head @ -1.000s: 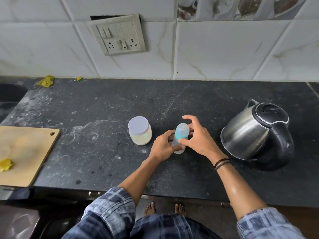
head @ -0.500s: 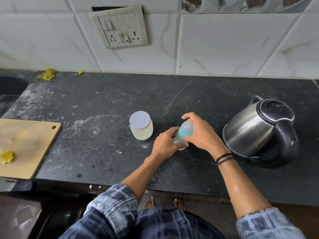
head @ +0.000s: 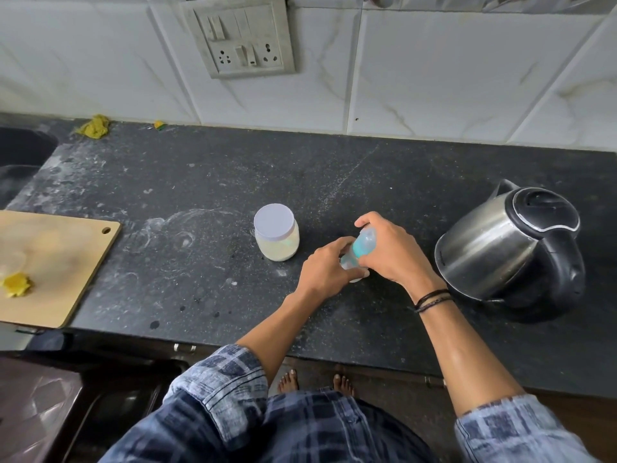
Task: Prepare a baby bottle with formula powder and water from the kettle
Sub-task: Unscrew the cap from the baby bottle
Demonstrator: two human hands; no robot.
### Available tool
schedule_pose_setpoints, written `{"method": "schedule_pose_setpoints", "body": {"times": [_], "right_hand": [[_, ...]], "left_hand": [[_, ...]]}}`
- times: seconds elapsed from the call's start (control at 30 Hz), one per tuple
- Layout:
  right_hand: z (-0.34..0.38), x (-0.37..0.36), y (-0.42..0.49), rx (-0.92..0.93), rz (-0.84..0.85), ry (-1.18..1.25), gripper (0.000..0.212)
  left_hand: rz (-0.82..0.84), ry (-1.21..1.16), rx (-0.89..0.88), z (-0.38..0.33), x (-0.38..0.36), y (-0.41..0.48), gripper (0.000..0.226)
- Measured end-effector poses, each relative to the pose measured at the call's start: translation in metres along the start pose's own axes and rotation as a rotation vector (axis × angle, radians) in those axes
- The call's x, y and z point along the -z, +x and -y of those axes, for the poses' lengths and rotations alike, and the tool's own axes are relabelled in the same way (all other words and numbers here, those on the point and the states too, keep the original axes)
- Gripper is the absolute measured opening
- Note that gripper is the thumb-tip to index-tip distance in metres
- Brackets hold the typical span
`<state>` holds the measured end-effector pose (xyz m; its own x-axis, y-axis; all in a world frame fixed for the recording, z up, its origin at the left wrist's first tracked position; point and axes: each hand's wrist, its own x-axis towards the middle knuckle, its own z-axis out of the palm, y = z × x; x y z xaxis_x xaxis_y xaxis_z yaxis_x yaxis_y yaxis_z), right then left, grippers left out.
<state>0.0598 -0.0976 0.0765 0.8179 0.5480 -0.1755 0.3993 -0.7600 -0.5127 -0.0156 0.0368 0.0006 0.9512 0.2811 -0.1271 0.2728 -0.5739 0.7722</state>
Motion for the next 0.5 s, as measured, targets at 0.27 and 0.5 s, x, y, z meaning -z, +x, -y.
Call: {"method": "schedule_pose_setpoints", "body": {"times": [0.27,0.5], "right_hand": [[-0.0008,-0.0004,0.0019,-0.09,-0.085,0.047,0.054],[-0.0016,-0.0024,-0.0008,-0.013,-0.006,0.032,0.069]], "left_hand": [[-0.009,-0.028,0.024,-0.0013,-0.0002,-0.0014,0.066],[-0.006,-0.01,0.017,-0.0007,0.0001,-0.0031,0.071]]}}
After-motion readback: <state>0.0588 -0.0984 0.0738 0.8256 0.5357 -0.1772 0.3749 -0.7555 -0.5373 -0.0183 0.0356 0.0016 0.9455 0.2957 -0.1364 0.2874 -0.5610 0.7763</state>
